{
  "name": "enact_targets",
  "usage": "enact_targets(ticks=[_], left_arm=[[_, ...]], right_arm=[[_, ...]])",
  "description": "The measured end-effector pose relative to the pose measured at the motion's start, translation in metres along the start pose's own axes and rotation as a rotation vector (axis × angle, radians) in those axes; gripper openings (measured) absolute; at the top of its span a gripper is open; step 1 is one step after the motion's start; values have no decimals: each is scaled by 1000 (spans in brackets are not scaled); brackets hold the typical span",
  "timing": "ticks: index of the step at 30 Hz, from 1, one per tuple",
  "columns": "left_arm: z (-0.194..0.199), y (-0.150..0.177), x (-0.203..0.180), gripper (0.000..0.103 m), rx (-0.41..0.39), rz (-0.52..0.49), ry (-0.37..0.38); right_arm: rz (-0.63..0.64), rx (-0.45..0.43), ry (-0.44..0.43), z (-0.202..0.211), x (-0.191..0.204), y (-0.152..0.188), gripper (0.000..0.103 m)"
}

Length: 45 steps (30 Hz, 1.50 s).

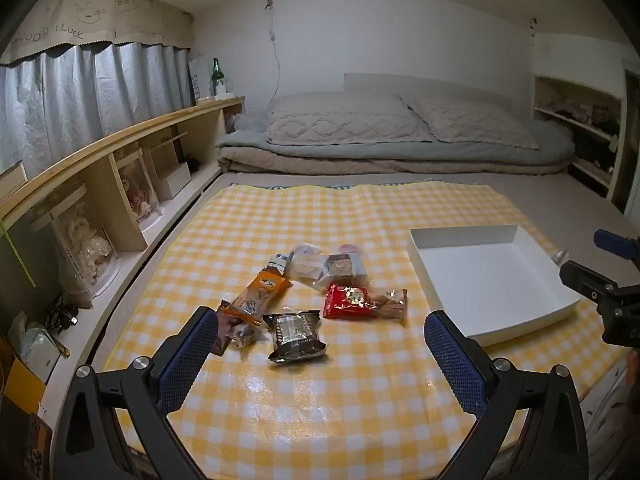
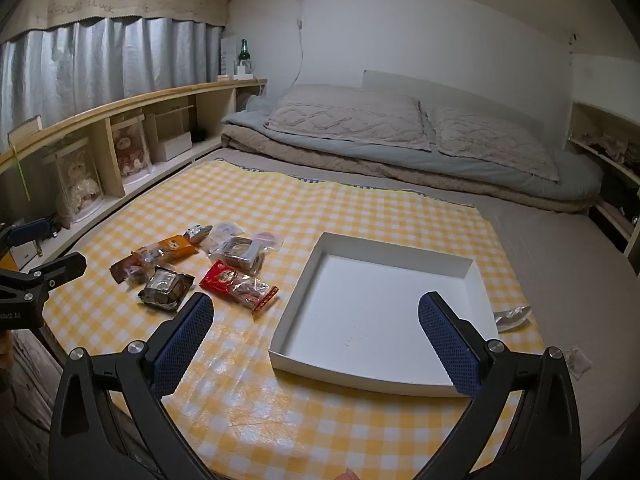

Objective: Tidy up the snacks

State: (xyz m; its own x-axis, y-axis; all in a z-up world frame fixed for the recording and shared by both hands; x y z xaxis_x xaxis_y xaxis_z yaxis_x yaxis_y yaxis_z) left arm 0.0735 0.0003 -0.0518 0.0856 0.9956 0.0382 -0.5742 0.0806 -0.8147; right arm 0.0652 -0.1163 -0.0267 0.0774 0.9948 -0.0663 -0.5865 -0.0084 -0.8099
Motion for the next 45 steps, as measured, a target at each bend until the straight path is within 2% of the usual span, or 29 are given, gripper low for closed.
enact_targets(ticks=[45], left_arm=[[-3, -5, -4, 103, -6, -2, 2]], right_arm=[[-4, 1, -3, 1, -2, -1, 103]])
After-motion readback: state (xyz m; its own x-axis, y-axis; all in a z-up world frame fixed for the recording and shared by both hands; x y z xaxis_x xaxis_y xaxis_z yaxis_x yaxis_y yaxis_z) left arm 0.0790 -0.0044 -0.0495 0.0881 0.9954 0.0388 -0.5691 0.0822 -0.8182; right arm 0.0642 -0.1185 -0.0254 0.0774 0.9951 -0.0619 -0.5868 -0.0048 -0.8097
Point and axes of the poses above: each gripper's, at about its wrist camera, not at the fingertips, and z roughly against the way its jaws point, x to its left, y to its underside, the point moved 9 cm from there along -z, roughly the way its jaws point, and after that the axes turned 3 degrees about y, right-handed, at the moved point
